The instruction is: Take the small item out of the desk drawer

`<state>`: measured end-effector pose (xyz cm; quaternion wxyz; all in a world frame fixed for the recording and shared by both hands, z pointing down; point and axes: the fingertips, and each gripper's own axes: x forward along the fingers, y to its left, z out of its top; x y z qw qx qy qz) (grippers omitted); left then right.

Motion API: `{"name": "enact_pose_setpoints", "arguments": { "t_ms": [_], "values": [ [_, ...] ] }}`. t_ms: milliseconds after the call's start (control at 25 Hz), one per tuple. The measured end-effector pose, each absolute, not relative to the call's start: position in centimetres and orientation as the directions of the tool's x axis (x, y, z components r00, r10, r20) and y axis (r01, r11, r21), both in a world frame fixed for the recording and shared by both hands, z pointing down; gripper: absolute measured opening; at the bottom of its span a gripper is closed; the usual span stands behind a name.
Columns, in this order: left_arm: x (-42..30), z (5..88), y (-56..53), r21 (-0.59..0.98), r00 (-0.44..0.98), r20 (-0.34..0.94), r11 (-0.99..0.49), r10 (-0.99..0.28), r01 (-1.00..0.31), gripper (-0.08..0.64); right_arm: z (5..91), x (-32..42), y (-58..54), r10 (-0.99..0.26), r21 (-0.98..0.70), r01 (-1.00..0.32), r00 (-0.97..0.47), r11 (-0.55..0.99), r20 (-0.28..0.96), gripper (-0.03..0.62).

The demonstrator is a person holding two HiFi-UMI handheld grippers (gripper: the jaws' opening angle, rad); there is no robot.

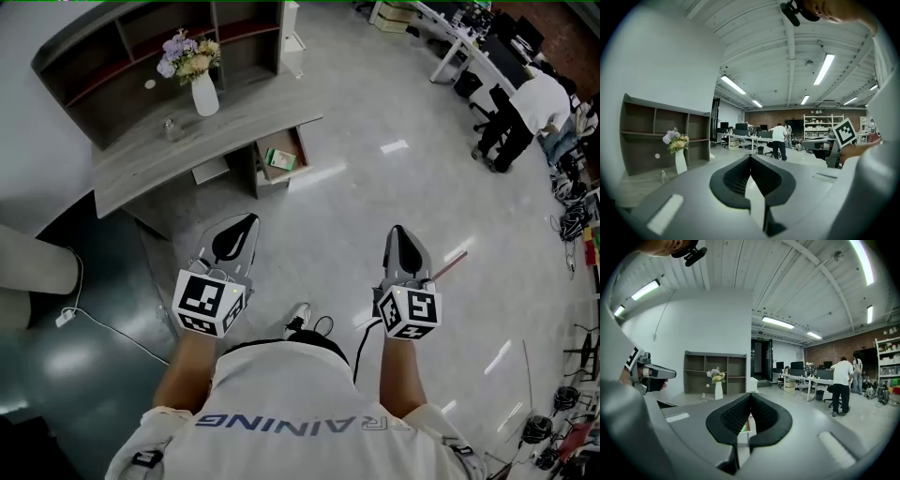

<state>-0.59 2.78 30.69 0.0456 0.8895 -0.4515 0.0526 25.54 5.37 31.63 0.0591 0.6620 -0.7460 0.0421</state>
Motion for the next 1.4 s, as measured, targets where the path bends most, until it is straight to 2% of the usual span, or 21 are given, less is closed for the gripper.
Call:
{"name": "enact_pose_setpoints", "arguments": {
  "t_ms": [240,400,960,1400],
  "values": [
    [4.0,32.0,-0.4,0.034,0.551,0.157,-0.553,-0.82,-0.832,-0.002,33.3,30.9,0.6,-0.97,-0.01,-0.987,-0.159,0.16,0.185,0.014],
    [4.7,33.3,-2.6,0.045,0.524,0.2,-0.526,-0.828,-0.849,-0.002,34.8,31.6,-2.3,-0.959,-0.054,-0.98,-0.198,0.191,0.203,0.014],
    [4.5,35.7,-14.8,0.107,0.495,0.263,-0.485,-0.828,-0.868,-0.002,36.9,30.2,-15.7,-0.918,-0.093,-0.959,-0.285,0.269,0.277,0.014],
    [-0.4,35.6,-25.1,0.127,0.445,0.244,-0.427,-0.861,-0.895,-0.002,35.6,23.9,-27.7,-0.885,-0.038,-0.926,-0.37,0.374,0.282,0.014]
  ]
}}
